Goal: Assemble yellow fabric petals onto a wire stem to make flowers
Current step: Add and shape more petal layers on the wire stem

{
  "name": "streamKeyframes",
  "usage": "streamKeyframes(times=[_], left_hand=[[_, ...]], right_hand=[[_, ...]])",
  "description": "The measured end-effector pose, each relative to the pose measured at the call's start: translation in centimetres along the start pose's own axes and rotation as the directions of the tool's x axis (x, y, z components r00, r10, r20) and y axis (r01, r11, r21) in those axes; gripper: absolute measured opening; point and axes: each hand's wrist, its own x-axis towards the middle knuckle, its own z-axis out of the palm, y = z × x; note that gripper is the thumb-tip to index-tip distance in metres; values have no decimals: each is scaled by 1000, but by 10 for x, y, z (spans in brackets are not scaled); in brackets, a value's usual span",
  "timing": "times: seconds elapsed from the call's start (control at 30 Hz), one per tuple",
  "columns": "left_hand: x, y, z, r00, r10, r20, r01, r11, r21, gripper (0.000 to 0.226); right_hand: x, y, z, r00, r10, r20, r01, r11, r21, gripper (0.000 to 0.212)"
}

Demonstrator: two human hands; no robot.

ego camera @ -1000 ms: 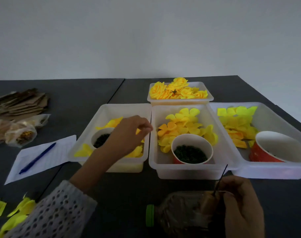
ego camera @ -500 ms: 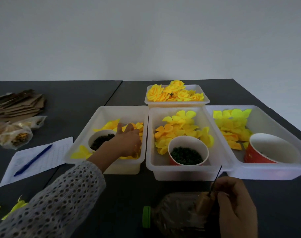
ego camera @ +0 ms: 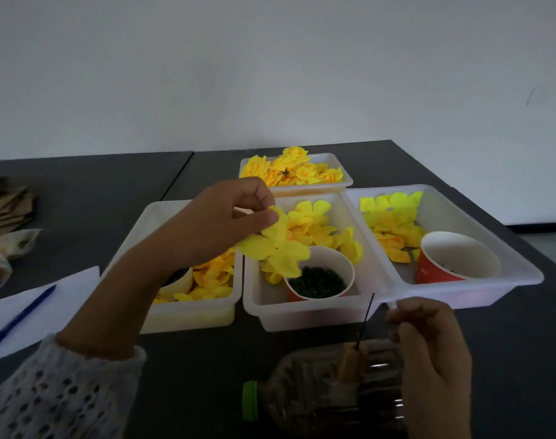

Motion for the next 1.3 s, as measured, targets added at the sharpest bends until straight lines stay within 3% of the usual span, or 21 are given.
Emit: streamKeyframes(times=[0.13, 0.23, 0.33, 0.47, 0.63, 0.73, 0.8, 0.87, 0.93, 1.0, 1.13, 1.3], left_hand=[[-9, 35, 37, 999, 34, 23, -29, 981, -192, 8], [-16, 49, 61, 998, 45, 47, -27, 944, -330, 7], [-22, 58, 76, 999, 35, 22, -22, 904, -427, 13], [-24, 64, 88, 998, -65, -3, 53, 837, -544, 17], [-25, 70, 98, 969, -211, 131, 242, 678, -694, 25], [-23, 68, 106, 935, -313, 166, 330, 599, -730, 18], [-21, 65, 110, 918, -376, 129, 355, 629, -691, 13], [-20, 64, 112, 916, -394, 70, 350, 704, -619, 24], [-22, 65, 111, 949, -312, 40, 284, 795, -535, 47], [-26, 66, 114, 980, -196, 34, 189, 864, -466, 52], [-31, 61, 118, 988, -148, -44, 105, 854, -510, 51], [-32, 63, 121, 975, -193, -106, 94, 801, -591, 52]], right_hand=[[0, -32, -2, 990, -143, -10, 143, 986, 91, 11], [2, -52, -1, 987, -111, 113, 106, 993, 47, 38], [7, -64, -2, 969, -71, 238, 87, 994, -59, 22], [7, -61, -9, 955, -23, 294, 28, 1000, -13, 7], [7, -58, -14, 937, 70, 343, -112, 988, 105, 24], [12, -57, -16, 929, 90, 359, -150, 978, 145, 26], [16, -58, -19, 917, 97, 386, -172, 971, 165, 26], [19, -60, -21, 909, 91, 408, -175, 969, 175, 26], [22, -62, -23, 913, 81, 401, -171, 966, 195, 24], [23, -64, -22, 920, 65, 387, -153, 967, 202, 27], [19, -64, -22, 905, 84, 417, -183, 962, 203, 29], [11, -64, -22, 887, 102, 451, -270, 905, 328, 48]])
